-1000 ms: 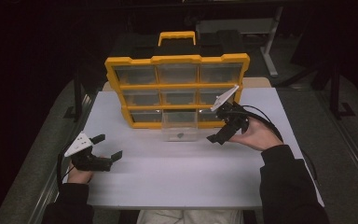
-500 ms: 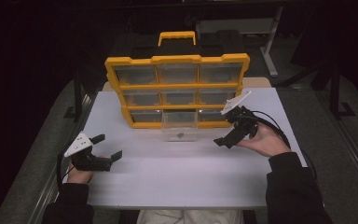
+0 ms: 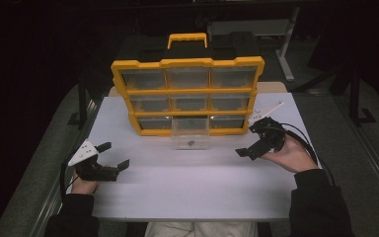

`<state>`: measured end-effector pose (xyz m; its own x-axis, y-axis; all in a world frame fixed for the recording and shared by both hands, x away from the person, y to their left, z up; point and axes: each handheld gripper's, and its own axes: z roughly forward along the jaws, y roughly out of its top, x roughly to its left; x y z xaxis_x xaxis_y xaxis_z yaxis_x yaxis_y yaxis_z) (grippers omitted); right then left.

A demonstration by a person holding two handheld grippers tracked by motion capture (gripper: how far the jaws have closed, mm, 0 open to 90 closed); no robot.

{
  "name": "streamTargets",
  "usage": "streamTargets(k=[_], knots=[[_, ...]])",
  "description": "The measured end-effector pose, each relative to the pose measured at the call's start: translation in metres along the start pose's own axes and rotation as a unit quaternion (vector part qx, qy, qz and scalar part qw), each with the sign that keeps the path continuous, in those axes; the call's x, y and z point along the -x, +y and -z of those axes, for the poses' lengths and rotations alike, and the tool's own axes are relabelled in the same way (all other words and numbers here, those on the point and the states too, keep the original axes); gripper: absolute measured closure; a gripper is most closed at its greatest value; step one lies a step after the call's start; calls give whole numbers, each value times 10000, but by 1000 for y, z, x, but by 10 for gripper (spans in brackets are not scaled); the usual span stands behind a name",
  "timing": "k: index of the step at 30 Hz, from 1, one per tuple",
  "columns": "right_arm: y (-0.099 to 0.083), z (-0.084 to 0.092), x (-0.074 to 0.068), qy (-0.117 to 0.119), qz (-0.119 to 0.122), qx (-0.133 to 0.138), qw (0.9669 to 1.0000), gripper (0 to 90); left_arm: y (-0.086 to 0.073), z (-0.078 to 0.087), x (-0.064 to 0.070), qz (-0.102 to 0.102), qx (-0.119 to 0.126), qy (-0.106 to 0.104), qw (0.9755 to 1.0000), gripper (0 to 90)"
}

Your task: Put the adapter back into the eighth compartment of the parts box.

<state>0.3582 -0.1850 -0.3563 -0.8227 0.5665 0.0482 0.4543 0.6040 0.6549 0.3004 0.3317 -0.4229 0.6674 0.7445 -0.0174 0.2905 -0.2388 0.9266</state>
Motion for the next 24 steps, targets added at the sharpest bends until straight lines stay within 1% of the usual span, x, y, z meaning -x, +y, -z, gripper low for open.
streamTargets(k=[4, 5, 6, 13, 16, 17, 18, 24], knots=[[-7, 1, 1, 5, -56, 41, 10000, 0, 0, 0, 0, 1, 4, -4, 10000, 0], [-11, 1, 1, -8, -74, 58, 10000, 0, 0, 0, 0, -1, 4, -5, 10000, 0], [-11, 1, 1, -8, -74, 58, 10000, 0, 0, 0, 0, -1, 4, -5, 10000, 0], [-29, 4, 1, -94, -156, 169, 9997, 0, 0, 0, 0, -9, -6, -7, 10000, 0], [-37, 6, 2, -111, -266, 215, 9994, 0, 0, 0, 0, -6, 6, -6, 10000, 0], [-37, 6, 2, -111, -266, 215, 9994, 0, 0, 0, 0, -6, 6, -6, 10000, 0], [-43, 7, 3, -132, -330, 265, 9990, 0, 0, 0, 0, -4, 4, -4, 10000, 0], [-58, 8, 5, -225, -466, 392, 9979, 0, 0, 0, 0, -3, -3, -20, 10000, 0]])
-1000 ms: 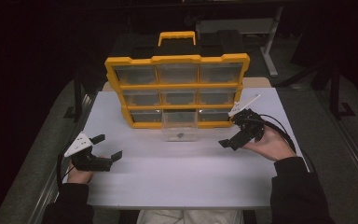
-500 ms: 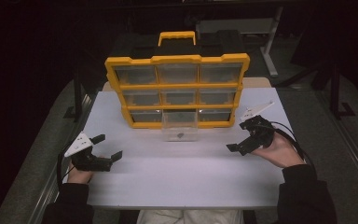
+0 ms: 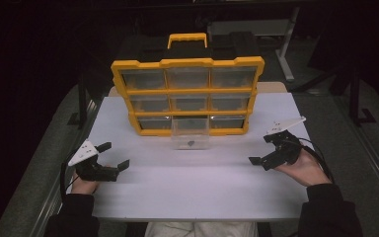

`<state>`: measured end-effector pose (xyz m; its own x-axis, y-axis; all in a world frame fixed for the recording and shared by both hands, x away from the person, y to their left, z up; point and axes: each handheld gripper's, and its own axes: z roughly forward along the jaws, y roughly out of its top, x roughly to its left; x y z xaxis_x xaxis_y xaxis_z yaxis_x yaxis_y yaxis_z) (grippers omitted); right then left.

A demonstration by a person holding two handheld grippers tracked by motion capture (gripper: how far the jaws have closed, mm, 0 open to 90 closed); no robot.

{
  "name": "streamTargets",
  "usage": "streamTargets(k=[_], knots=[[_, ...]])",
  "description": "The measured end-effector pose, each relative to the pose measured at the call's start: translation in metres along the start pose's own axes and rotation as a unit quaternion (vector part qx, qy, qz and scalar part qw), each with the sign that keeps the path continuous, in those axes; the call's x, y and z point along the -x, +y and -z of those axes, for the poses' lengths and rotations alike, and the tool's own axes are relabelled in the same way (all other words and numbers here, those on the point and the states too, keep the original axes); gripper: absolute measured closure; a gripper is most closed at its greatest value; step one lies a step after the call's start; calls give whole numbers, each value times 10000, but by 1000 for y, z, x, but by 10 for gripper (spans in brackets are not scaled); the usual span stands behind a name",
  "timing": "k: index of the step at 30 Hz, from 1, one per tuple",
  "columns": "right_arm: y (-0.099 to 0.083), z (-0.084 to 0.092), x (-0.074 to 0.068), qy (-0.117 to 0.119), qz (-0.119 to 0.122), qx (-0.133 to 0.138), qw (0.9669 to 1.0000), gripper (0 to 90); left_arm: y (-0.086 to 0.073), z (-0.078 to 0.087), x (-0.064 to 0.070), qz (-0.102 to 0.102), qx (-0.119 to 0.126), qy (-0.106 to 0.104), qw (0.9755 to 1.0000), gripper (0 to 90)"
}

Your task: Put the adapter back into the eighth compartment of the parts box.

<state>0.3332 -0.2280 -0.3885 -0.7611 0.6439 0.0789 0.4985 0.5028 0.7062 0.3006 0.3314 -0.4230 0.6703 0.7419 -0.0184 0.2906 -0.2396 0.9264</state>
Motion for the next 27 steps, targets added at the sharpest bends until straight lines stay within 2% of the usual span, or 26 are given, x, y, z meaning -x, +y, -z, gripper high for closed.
streamTargets(k=[8, 27], knots=[[-19, 2, 1, -112, -167, 179, 9996, 0, 0, 0, 0, -11, -13, -3, 10000, 0], [-52, 4, 0, -206, -374, 288, 9987, 0, 0, -1, 1, -11, 3, -21, 10000, 0]])
